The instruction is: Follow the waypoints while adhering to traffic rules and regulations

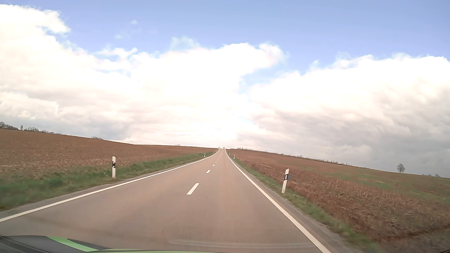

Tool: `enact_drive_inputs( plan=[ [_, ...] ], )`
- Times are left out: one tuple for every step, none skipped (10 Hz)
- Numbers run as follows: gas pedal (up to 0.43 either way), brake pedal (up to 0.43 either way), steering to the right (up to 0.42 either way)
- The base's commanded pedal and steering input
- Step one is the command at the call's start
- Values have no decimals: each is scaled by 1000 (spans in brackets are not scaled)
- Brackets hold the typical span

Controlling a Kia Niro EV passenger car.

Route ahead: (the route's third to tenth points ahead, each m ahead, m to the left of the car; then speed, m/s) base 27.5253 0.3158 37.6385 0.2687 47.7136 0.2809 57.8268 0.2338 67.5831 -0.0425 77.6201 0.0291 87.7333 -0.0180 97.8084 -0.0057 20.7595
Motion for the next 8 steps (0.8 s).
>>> enact_drive_inputs(
  plan=[
    [331,0,1],
    [331,0,1],
    [331,0,1],
    [331,0,1],
    [331,0,2],
    [331,0,3],
    [331,0,3],
    [331,0,3]
  ],
)
